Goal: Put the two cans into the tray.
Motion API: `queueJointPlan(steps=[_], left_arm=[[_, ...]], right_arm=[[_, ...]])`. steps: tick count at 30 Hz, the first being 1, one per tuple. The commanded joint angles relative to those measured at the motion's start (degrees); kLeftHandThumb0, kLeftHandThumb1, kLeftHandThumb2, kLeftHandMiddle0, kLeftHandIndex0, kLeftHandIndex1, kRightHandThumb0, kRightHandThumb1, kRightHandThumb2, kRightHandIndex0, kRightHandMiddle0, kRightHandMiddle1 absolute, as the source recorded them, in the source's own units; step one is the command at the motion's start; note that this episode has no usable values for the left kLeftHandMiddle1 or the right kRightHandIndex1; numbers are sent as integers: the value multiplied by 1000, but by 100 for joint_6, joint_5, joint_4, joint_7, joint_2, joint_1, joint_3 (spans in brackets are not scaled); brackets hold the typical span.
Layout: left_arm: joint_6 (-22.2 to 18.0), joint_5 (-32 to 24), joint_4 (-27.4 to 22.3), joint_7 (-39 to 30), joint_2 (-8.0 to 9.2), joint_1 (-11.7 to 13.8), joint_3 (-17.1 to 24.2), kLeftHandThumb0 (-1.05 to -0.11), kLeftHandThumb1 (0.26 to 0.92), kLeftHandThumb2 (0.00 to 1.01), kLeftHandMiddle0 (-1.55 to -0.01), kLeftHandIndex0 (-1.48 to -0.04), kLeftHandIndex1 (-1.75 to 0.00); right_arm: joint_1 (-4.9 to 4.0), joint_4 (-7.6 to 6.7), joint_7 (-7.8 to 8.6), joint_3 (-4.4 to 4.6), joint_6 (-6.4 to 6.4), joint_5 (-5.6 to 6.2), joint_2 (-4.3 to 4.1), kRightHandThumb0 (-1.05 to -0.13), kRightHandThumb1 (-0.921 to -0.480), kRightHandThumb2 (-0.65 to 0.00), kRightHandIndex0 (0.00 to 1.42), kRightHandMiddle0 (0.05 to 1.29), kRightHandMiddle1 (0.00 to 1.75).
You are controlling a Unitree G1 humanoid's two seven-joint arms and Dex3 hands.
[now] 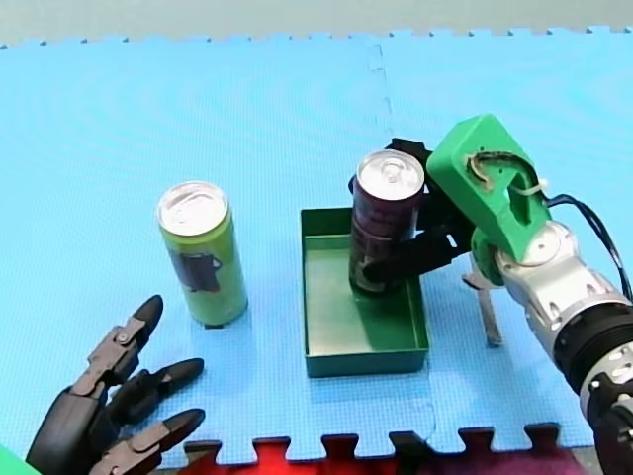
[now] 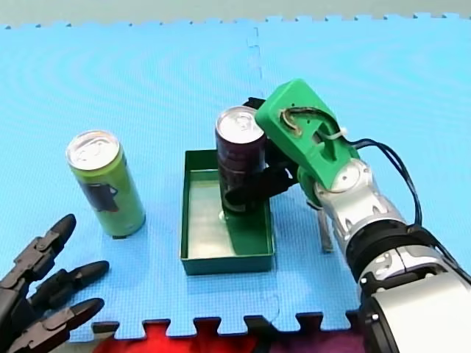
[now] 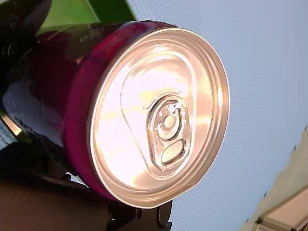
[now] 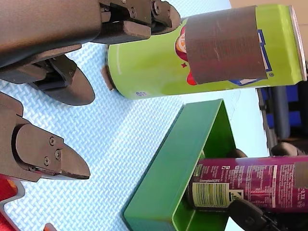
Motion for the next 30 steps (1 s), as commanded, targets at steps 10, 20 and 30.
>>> queueJointPlan(steps=[10, 20, 30], left_arm=[[-59, -6, -51, 8, 20, 49, -9, -1048, 921, 14, -479, -167, 0], [-73, -57, 0, -27, 31, 14, 16, -1048, 921, 18, -480, -166, 0], [-58, -52, -26, -33, 48, -3, 29, -1048, 921, 25, -480, -168, -1]], right_arm=[[66, -3, -30, -4, -81, 2, -1, -577, -788, 0, 870, 594, 1746], [81, 11, -85, 22, -51, -30, 15, -579, -787, 0, 868, 592, 1746], [76, 18, -100, 26, -27, -23, 29, -578, -786, 0, 866, 590, 1746]])
